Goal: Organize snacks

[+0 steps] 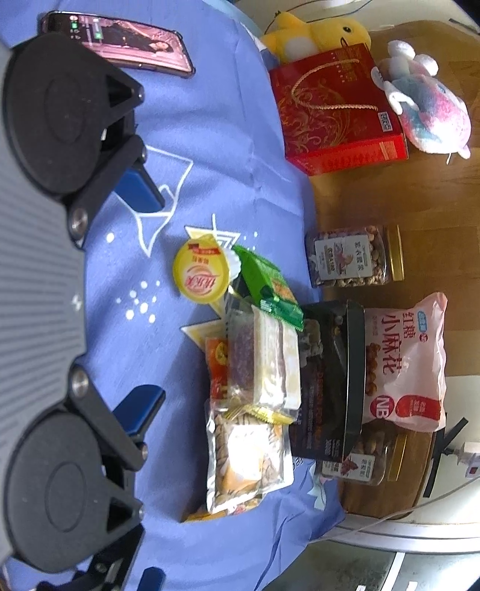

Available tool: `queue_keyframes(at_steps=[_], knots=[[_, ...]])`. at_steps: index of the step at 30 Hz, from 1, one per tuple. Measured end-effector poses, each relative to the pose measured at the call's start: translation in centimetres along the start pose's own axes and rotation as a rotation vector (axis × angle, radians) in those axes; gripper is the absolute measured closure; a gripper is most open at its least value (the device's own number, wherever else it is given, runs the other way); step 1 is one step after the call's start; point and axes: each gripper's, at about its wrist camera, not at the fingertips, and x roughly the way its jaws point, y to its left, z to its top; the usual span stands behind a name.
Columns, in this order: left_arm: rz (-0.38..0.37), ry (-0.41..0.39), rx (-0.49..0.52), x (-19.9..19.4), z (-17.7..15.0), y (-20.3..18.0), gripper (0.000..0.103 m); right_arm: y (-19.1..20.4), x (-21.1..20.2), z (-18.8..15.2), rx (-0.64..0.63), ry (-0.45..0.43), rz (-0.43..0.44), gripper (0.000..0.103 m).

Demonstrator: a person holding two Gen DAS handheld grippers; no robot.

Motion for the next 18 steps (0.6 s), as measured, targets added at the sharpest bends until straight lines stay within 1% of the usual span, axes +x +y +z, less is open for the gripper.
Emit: queue_keyframes(at_steps=[11, 15, 18], knots=[[0.041, -0.004, -0.001, 0.62, 0.15, 0.5, 0.0, 0.05, 0.14, -0.01, 0.006, 0.006, 0.045, 0.0], [0.055, -0.009, 0.0, 0.8, 0.15, 0.64, 0.0, 0.4, 0.76, -0.32, 0.006, 0.055, 0.103, 0.0], [0.065, -0.01, 0.003, 0.96, 0.12, 0.72, 0.0, 0.83, 0.86, -0.54, -0.007, 0.066, 0.134, 0.0]])
